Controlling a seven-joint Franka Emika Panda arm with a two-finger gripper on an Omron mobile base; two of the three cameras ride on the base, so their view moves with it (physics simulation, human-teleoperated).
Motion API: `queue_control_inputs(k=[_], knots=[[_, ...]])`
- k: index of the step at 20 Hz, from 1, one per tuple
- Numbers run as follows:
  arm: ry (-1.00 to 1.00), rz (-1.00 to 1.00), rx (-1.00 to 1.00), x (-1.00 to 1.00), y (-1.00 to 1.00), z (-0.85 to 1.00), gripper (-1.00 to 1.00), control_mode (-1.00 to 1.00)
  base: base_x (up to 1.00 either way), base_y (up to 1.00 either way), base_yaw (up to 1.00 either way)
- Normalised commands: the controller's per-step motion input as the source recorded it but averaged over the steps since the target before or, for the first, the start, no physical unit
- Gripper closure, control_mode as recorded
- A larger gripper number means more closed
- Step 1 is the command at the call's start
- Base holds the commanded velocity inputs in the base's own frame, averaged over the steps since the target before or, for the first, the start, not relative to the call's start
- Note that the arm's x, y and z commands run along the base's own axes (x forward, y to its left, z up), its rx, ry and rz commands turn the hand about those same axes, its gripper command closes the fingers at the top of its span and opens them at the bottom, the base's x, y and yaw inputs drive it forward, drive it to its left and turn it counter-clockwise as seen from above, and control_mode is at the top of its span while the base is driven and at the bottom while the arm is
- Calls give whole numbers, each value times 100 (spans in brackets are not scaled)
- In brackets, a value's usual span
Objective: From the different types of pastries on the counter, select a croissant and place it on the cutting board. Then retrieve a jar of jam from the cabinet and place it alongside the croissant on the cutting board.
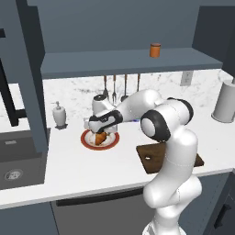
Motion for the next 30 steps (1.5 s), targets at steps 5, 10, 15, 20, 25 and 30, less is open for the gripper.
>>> queue_control_inputs(k=[5, 10, 15, 20, 25, 30], knots=[[0, 0, 0, 0, 0, -9, -100, -100, 0, 0, 0], [1, 0, 0, 0, 0, -8, -100, -100, 0, 0, 0], [0, 0, 0, 2, 0, -14, -100, -100, 0, 0, 0], [0, -1, 0, 9, 0, -18, -100, -100, 0, 0, 0], [0, -2, 0, 12, 2, -19, 100, -100, 0, 0, 0], [1, -1, 0, 5, 2, -4, 100, -100, 0, 0, 0]])
